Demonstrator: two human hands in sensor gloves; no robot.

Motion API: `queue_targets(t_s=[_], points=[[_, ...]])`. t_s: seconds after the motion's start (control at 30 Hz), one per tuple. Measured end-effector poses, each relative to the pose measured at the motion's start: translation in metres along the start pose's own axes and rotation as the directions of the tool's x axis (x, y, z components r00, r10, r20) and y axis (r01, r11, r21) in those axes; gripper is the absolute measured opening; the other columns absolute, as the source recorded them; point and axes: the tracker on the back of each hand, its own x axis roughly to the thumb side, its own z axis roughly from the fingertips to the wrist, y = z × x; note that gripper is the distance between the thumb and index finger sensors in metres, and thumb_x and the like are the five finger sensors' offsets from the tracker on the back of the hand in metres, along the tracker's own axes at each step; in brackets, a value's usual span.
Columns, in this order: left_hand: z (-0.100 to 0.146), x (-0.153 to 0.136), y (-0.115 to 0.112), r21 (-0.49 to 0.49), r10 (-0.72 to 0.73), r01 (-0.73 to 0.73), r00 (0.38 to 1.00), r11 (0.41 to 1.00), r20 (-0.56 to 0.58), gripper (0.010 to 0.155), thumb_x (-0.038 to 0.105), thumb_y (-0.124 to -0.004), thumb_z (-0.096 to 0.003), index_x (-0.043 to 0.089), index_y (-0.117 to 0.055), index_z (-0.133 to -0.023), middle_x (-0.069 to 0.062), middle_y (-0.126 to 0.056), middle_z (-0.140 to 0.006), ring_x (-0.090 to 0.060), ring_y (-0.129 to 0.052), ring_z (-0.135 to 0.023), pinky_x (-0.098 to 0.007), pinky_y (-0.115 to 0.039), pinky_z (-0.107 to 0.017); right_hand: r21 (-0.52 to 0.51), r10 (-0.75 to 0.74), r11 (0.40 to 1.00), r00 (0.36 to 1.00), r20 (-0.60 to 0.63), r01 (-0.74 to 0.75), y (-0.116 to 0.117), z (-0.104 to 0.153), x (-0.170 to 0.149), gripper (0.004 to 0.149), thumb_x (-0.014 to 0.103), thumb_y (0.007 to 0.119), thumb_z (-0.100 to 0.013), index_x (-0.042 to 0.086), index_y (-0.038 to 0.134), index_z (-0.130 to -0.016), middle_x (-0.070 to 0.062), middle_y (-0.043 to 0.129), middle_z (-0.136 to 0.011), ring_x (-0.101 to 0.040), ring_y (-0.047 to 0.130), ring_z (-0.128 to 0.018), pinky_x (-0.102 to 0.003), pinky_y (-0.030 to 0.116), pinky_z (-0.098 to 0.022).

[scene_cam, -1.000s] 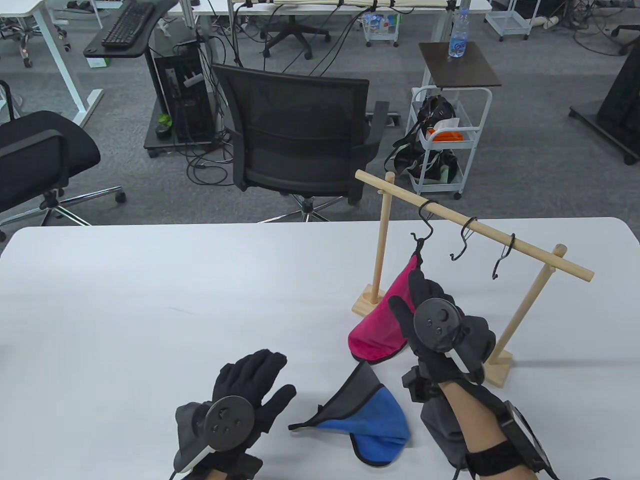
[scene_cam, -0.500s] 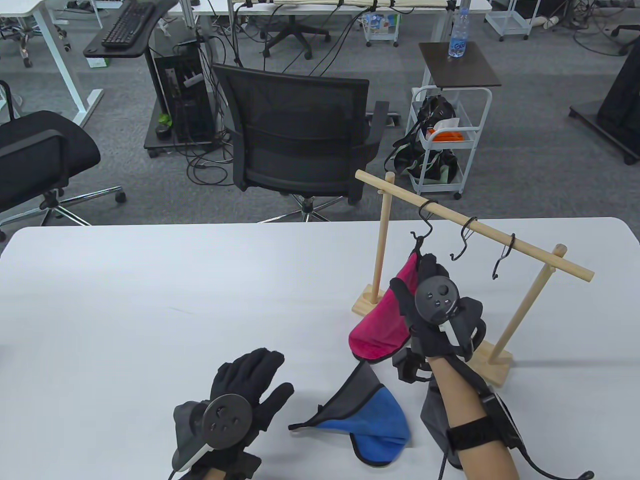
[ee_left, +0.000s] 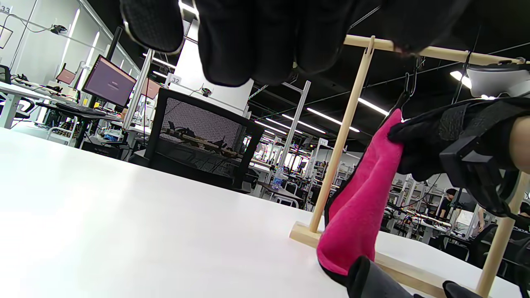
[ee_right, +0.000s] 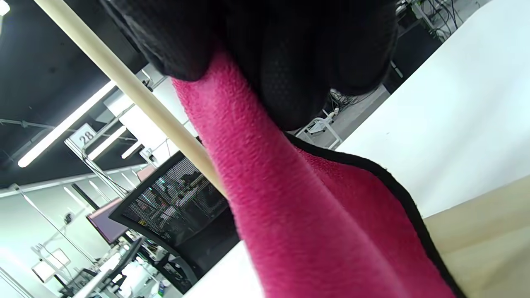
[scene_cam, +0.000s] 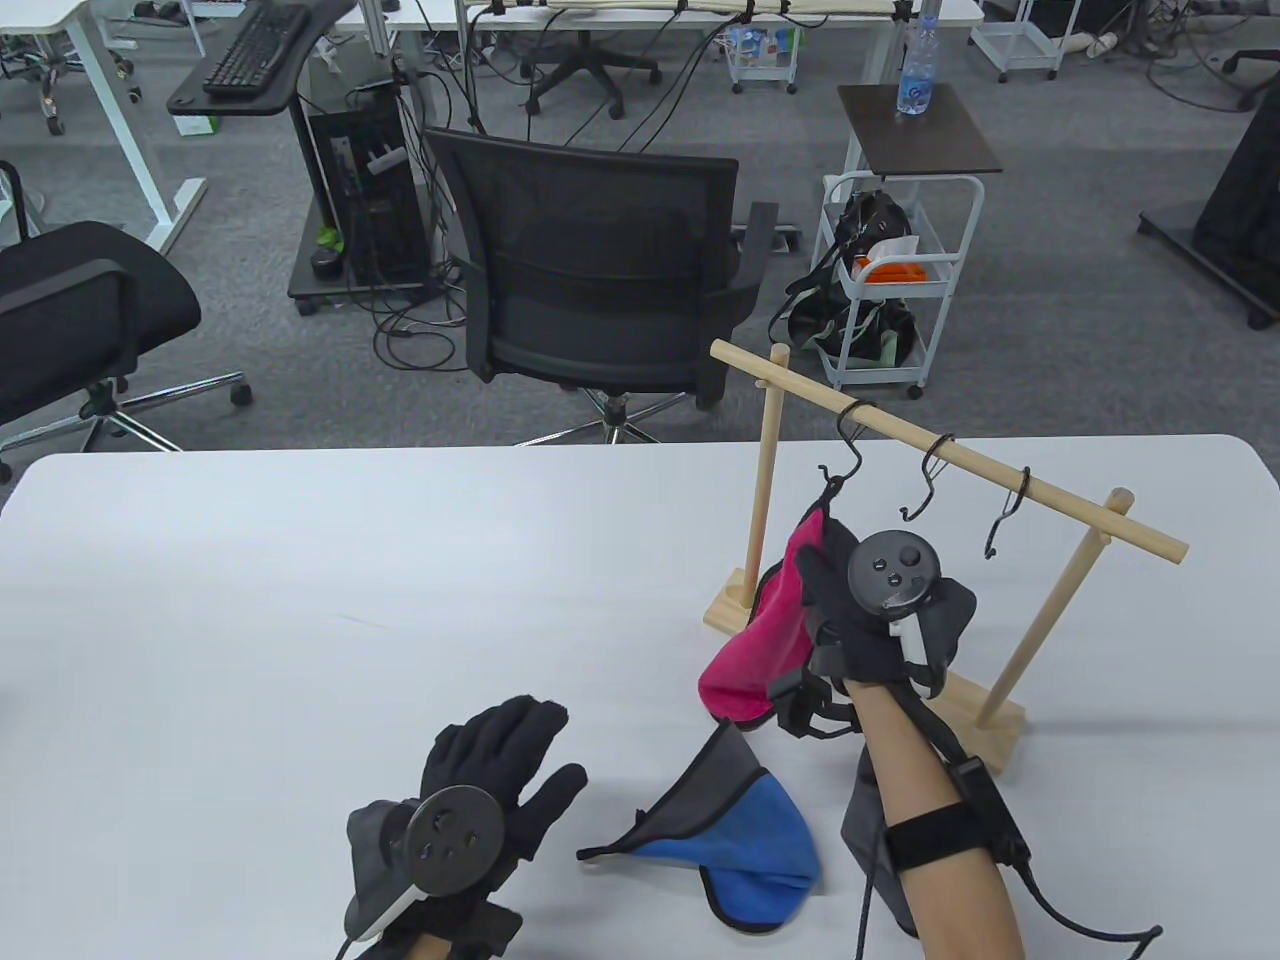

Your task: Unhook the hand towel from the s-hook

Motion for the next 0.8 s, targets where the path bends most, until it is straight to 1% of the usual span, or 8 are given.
queue_targets(t_s=[0.13,0.47,0.63,0.8], points=[[0.0,0.0,0.001,-0.001,0.001,-0.001,1.0,1.0,-0.001,0.064,0.062,-0.064,-0.0575,0.029,-0.064,-0.112,-0.009,-0.071,-0.117,-0.038,-0.075,-0.106,-0.065,-0.057,-0.079,-0.005,-0.074,0.997,0.997,0.019,0.074,-0.004,0.002,0.006,0.043,0.031,0.075,-0.065,0.016,0.069,-0.104,-0.015,0.088,-0.089,-0.029,0.097,-0.066,-0.043,0.079,-0.055],[0.0,0.0,0.001,0.003,0.003,-0.003,1.0,1.0,0.002,0.064,0.062,-0.064,-0.0575,0.029,-0.063,-0.112,-0.009,-0.071,-0.117,-0.038,-0.075,-0.106,-0.065,-0.057,-0.079,0.004,-0.115,0.993,0.989,0.088,0.115,-0.011,0.011,0.028,0.042,0.031,0.075,-0.065,0.015,0.07,-0.104,-0.015,0.089,-0.089,-0.029,0.097,-0.065,-0.043,0.079,-0.055],[0.0,0.0,0.001,0.003,0.003,-0.003,1.0,1.0,0.002,0.064,0.062,-0.064,-0.0575,0.029,-0.063,-0.112,-0.009,-0.07,-0.117,-0.038,-0.075,-0.106,-0.065,-0.057,-0.079,0.013,-0.128,0.992,0.983,0.131,0.128,-0.01,0.016,0.042,0.042,0.03,0.075,-0.065,0.015,0.07,-0.104,-0.015,0.089,-0.089,-0.029,0.097,-0.065,-0.043,0.08,-0.055],[0.0,0.0,0.002,0.015,0.008,-0.008,1.0,1.0,0.01,0.064,0.062,-0.064,-0.0576,0.029,-0.063,-0.112,-0.009,-0.071,-0.117,-0.038,-0.075,-0.106,-0.065,-0.057,-0.079,0.031,-0.135,0.991,0.975,0.179,0.132,-0.002,0.022,0.059,0.042,0.03,0.075,-0.065,0.015,0.069,-0.105,-0.015,0.088,-0.09,-0.03,0.097,-0.067,-0.043,0.08,-0.055]])
